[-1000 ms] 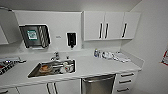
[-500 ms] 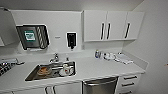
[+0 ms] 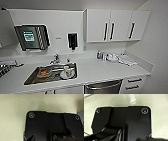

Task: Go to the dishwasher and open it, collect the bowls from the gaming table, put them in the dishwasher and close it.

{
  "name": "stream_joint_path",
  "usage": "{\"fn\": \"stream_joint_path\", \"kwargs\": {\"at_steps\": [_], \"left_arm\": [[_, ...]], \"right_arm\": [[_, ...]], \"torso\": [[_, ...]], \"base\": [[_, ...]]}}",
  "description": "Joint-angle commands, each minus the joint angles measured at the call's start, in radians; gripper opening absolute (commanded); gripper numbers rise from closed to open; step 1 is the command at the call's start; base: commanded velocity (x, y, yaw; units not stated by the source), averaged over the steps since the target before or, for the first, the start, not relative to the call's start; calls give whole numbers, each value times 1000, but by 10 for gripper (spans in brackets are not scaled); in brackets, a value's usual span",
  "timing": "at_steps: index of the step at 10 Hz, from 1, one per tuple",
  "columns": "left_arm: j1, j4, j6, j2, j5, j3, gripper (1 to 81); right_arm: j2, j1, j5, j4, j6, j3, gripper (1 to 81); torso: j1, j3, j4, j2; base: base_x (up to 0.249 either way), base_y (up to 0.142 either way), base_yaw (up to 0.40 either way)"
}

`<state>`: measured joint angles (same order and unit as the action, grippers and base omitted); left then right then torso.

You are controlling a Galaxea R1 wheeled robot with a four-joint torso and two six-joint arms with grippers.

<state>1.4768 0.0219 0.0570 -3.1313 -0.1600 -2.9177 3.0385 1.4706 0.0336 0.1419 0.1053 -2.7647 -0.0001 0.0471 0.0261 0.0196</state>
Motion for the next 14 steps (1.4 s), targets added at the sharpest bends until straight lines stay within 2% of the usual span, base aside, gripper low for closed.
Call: {"fn": "stream_joint_path", "kwargs": {"at_steps": [1, 7, 10, 12, 14], "left_arm": [[-55, 1, 3, -7, 40, 0, 811], [-66, 4, 1, 0, 39, -2, 811], [-68, 9, 1, 16, 25, 0, 811], [-60, 13, -5, 19, 25, 2, 811], [-49, 26, -13, 61, 23, 64, 811]], "right_arm": [[-7, -63, -46, -5, 2, -6, 811], [-11, -54, -46, -11, 4, 1, 811], [-8, -54, -47, -79, 4, 8, 811], [-14, -26, -46, -88, 4, 42, 811], [-65, -2, 5, -94, 4, 142, 811]], "torso": [[0, 0, 0, 0], [0, 0, 0, 0], [1, 0, 0, -1], [1, 0, 0, -1], [1, 0, 0, -1]], "base": [[116, 65, 0], [116, 11, 0], [32, 0, 0], [0, 0, 0], [0, 0, 0]]}}
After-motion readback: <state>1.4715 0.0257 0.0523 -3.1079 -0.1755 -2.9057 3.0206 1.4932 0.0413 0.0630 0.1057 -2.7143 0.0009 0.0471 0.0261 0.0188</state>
